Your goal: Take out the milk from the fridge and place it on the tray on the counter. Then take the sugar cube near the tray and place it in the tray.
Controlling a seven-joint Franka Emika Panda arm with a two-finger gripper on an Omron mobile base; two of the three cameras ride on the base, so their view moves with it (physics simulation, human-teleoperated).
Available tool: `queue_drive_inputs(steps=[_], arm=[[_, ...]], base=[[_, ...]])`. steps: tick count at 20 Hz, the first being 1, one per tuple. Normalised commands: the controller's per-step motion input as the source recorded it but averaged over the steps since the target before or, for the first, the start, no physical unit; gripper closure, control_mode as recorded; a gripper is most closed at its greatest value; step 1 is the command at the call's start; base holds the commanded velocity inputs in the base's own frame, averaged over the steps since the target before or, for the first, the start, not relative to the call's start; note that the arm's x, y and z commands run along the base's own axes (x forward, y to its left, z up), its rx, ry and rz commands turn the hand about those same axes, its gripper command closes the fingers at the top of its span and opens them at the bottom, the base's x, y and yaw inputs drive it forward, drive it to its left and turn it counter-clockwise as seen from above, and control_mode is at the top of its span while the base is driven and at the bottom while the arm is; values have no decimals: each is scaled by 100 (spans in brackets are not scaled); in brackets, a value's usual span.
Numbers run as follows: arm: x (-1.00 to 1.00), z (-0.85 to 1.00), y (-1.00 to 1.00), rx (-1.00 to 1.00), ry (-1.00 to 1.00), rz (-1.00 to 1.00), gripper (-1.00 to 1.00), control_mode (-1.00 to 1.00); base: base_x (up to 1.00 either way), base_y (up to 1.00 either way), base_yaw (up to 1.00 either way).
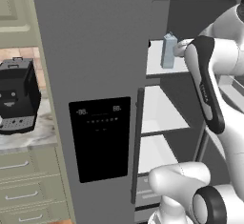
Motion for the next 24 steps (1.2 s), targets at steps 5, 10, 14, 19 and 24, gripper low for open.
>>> queue_drive_inputs(steps=[5,10,14,19,24], arm=[[40,2,-13,0,-3,0,-100,-100],[38,0,-13,0,-6,0,-100,-100],[34,0,-2,0,-8,0,-100,-100],[36,0,-10,0,-1,0,-100,-100],[39,0,0,0,6,0,-100,-100]], base=[[0,0,0],[0,0,0],[0,0,0],[0,0,0],[0,0,0]])
